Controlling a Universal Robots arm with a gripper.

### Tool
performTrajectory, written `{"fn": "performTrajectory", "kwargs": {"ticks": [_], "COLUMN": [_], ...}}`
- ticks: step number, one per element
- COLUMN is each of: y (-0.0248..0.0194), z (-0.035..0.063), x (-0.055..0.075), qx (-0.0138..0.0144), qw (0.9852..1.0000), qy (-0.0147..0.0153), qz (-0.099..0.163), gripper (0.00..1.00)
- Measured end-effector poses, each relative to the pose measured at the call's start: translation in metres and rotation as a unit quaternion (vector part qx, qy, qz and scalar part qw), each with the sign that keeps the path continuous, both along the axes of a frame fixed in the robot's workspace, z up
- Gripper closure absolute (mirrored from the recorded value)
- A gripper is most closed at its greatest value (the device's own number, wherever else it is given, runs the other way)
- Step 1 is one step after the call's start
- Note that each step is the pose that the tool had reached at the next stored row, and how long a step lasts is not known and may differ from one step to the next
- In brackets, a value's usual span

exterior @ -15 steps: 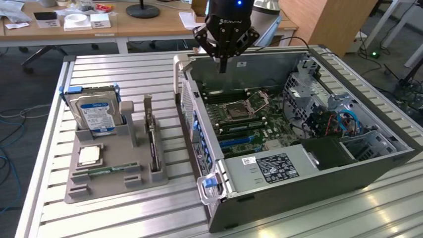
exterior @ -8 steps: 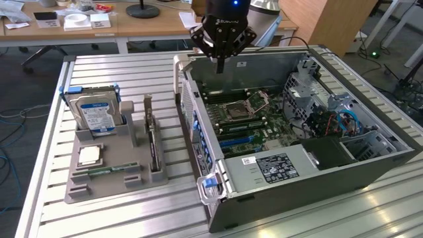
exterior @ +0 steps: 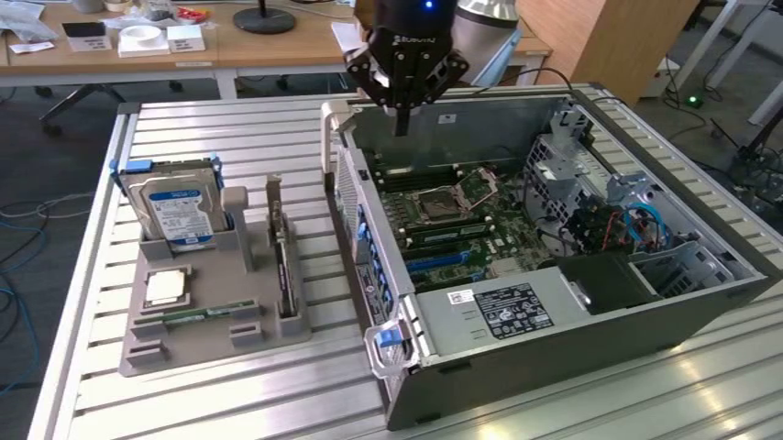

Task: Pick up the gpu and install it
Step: 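Reach for the gpu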

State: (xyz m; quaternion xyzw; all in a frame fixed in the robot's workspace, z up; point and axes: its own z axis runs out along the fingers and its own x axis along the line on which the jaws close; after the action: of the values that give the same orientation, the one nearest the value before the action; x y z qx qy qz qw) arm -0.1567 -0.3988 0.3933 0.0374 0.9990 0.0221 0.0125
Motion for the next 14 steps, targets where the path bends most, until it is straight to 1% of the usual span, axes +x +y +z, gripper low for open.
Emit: {"fn": "performTrajectory", "kwargs": {"ticks": [14], "y": [0.0000], "z": [0.0000], "x": [-0.0106], "qx": [0.0000], "qw": [1.0000], "qy": [0.0000], "qz": [0.000], "gripper": [0.89]}}
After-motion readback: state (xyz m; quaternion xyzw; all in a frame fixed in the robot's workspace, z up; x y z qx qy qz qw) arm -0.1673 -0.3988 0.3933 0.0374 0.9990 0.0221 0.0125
